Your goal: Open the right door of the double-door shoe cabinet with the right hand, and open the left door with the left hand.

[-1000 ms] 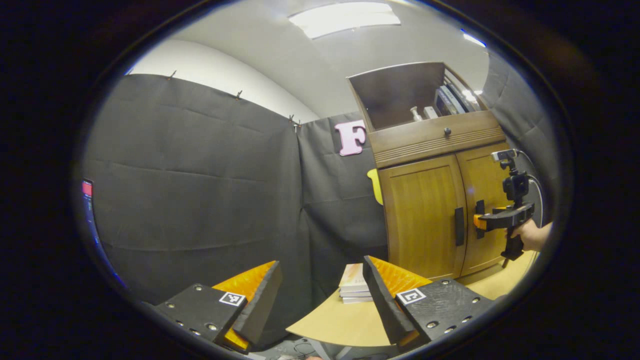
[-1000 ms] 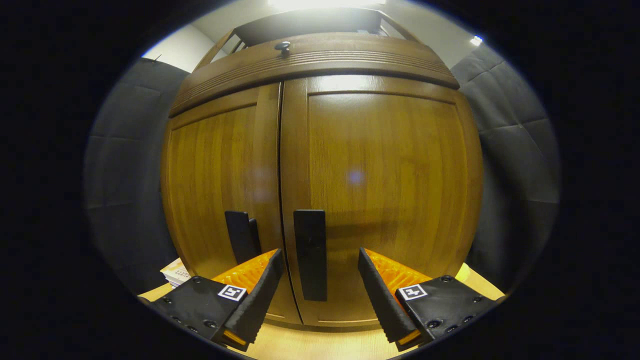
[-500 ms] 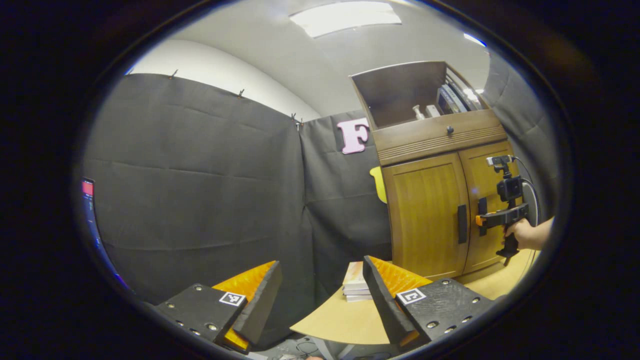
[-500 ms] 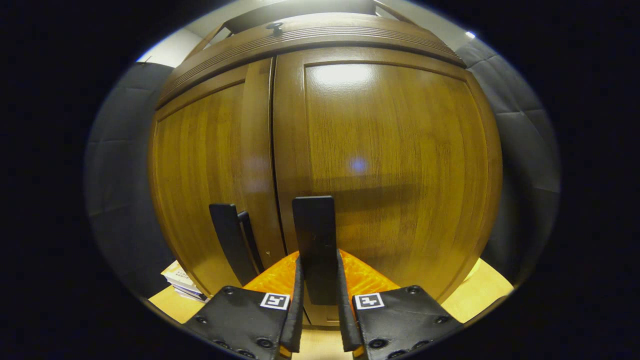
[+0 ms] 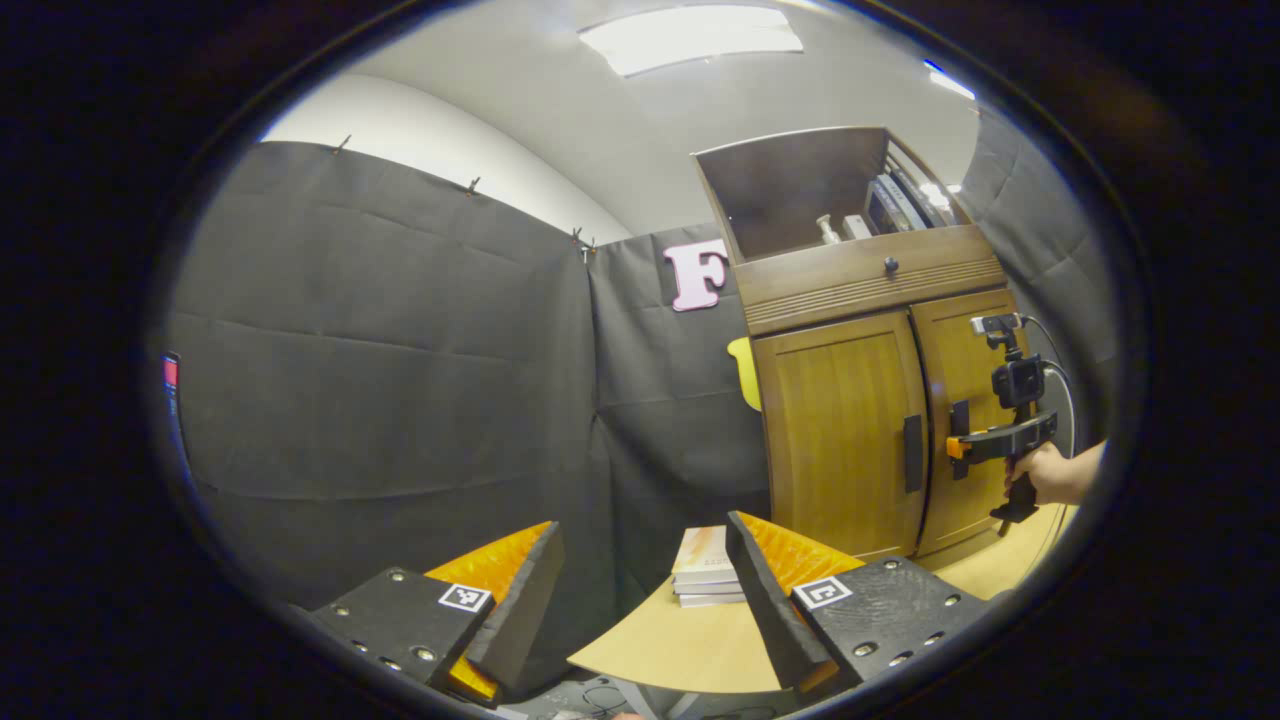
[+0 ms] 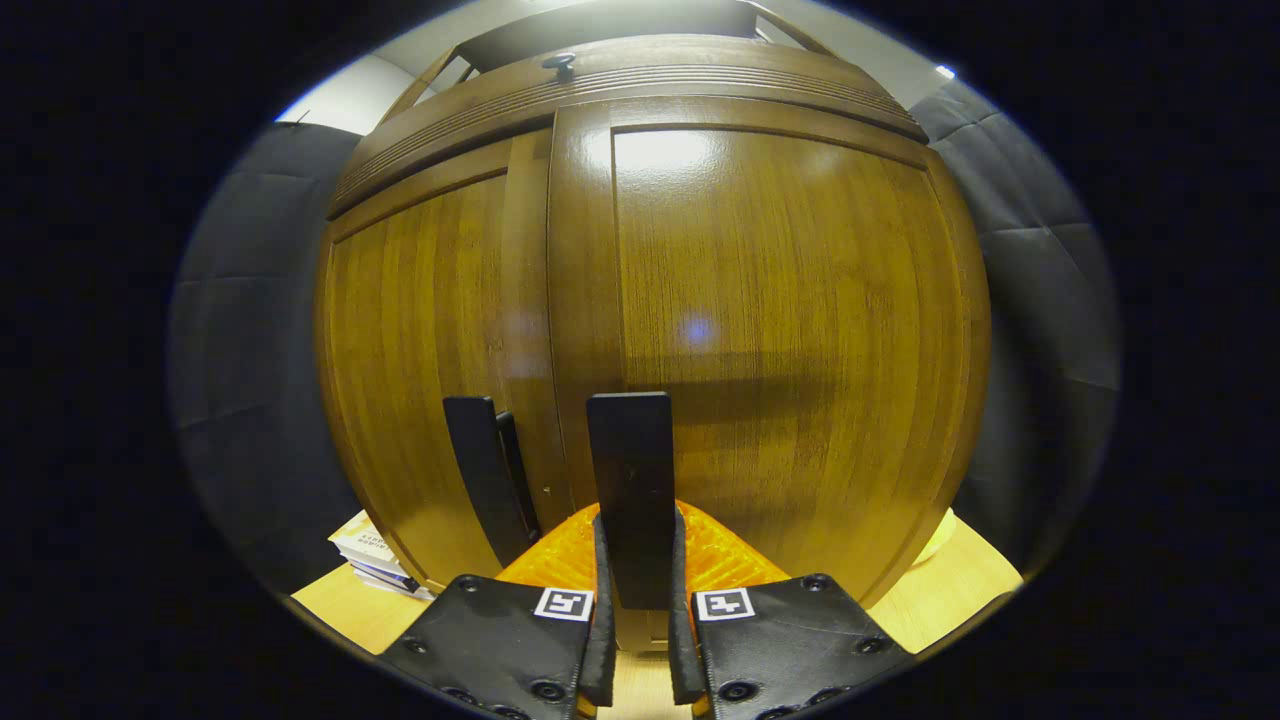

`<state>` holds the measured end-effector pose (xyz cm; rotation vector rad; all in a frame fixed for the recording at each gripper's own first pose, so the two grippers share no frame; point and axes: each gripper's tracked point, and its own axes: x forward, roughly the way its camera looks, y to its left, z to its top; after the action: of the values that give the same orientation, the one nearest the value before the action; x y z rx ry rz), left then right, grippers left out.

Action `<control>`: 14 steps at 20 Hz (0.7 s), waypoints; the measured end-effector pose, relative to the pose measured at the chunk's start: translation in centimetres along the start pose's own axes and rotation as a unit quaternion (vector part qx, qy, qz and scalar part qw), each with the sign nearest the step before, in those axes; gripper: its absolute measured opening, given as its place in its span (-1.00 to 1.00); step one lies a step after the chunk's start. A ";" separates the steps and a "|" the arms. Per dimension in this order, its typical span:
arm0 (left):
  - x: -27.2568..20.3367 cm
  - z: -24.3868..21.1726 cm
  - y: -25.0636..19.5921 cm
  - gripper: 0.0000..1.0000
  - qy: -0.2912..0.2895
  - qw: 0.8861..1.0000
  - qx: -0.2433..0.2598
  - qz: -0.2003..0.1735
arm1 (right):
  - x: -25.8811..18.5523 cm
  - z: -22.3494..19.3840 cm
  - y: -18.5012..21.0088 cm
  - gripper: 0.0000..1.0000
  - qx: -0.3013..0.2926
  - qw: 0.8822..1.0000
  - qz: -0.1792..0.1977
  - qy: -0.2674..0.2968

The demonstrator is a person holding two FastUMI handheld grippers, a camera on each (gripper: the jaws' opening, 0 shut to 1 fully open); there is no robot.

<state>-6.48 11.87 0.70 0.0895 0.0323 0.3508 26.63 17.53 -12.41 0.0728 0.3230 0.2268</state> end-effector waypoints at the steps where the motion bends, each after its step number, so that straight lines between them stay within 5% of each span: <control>1: 0.0 0.0 -0.1 0.92 -0.001 1.000 -0.001 -0.005 | -0.4 0.0 0.0 -0.60 0.000 1.000 0.002 0.001; 14: 0.6 0.6 -1.7 0.92 -0.018 0.997 -0.014 -0.072 | -7.4 -0.8 -1.8 -0.60 -0.014 0.999 0.030 0.003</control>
<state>-5.34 10.43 1.11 0.0657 -0.0024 0.2054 19.90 14.04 -11.07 0.0549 0.3247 0.2900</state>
